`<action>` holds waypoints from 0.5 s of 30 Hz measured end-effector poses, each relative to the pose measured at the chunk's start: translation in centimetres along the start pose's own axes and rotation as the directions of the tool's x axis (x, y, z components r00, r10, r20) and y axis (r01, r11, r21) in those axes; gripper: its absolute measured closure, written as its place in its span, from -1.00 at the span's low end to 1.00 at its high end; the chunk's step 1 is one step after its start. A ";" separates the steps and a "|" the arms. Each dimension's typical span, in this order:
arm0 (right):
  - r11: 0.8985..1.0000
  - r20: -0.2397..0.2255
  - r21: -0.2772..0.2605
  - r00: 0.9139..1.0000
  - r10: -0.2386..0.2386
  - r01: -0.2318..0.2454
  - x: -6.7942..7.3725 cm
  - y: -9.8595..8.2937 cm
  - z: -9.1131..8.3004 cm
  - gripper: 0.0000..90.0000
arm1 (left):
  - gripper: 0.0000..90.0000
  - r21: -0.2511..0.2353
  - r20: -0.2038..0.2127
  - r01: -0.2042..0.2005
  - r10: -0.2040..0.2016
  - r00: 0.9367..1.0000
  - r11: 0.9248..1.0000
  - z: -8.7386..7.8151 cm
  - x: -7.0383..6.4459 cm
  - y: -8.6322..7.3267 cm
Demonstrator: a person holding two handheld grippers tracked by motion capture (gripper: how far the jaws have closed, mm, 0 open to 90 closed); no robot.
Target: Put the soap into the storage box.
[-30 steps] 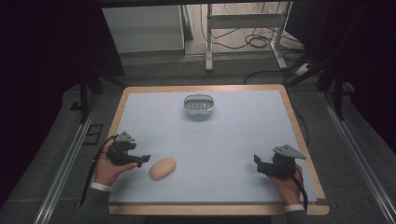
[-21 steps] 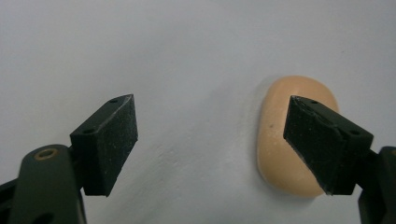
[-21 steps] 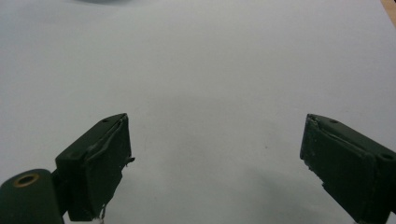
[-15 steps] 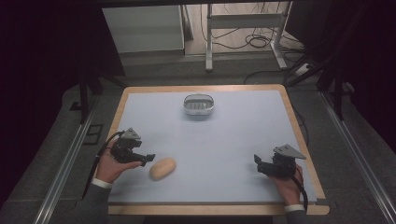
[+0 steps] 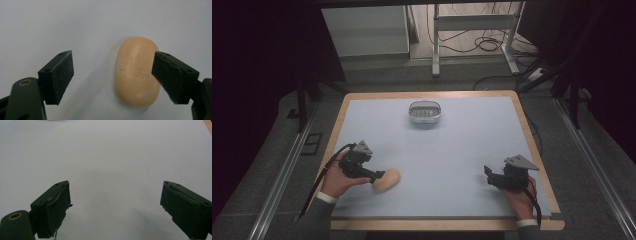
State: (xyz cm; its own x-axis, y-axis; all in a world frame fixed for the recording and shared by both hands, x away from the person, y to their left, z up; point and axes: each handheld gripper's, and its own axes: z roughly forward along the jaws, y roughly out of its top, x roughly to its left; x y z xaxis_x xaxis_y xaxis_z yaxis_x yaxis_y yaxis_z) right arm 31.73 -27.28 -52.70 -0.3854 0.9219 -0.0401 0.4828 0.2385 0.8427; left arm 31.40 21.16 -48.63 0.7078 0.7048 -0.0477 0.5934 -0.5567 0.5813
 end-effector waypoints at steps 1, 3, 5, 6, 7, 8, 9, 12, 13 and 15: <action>1.000 0.000 0.001 1.000 0.000 0.000 0.0 0.0 0.0 -0.79 | -0.59 0.003 0.002 -0.003 0.003 1.000 1.000 0.1 -0.2 0.0; 1.000 0.000 0.000 1.000 -0.002 0.002 0.0 0.0 0.0 -0.79 | -0.59 0.012 0.010 -0.010 0.010 1.000 1.000 0.3 -0.5 0.1; 1.000 0.000 0.002 1.000 0.002 -0.002 0.0 0.0 0.0 -0.79 | -0.59 0.025 0.015 -0.017 0.017 1.000 1.000 0.6 -0.8 0.1; 1.000 -0.001 0.002 1.000 0.002 -0.002 0.0 0.0 0.0 -0.79 | -0.59 0.031 0.018 -0.019 0.019 1.000 0.999 0.8 -0.9 0.1; 1.000 0.001 0.003 1.000 0.002 -0.002 0.0 0.0 0.0 -0.79 | -0.59 0.039 0.020 -0.022 0.022 1.000 0.999 1.0 -1.0 0.1; 1.000 0.002 0.002 1.000 0.001 -0.001 0.0 0.0 0.0 -0.79 | -0.59 0.045 0.023 -0.027 0.026 0.999 0.999 1.1 -1.1 0.2; 1.000 0.002 0.002 1.000 0.002 -0.002 0.0 0.0 0.0 -0.79 | -0.59 0.050 0.025 -0.029 0.027 0.999 0.998 1.3 -1.3 0.2; 1.000 0.004 0.001 1.000 -0.001 0.001 0.0 0.0 0.0 -0.79 | -0.59 0.061 0.033 -0.036 0.034 0.999 0.997 1.6 -1.5 0.2; 1.000 0.004 0.003 1.000 0.001 -0.001 0.0 0.0 0.0 -0.79 | -0.59 0.066 0.035 -0.037 0.034 0.999 0.997 1.7 -1.6 0.2; 1.000 0.005 0.002 1.000 -0.001 0.001 0.0 0.0 0.0 -0.79 | -0.58 0.075 0.038 -0.038 0.035 0.999 0.996 1.9 -1.7 0.2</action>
State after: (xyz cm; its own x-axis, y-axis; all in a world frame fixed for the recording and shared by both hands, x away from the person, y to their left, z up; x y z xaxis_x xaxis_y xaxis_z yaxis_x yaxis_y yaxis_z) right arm 31.74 -27.26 -52.71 -0.3817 0.9232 -0.0435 0.4841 0.2398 0.8415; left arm 31.03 18.96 -50.00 0.7422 0.6676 -0.0584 0.5935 -0.6143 0.5199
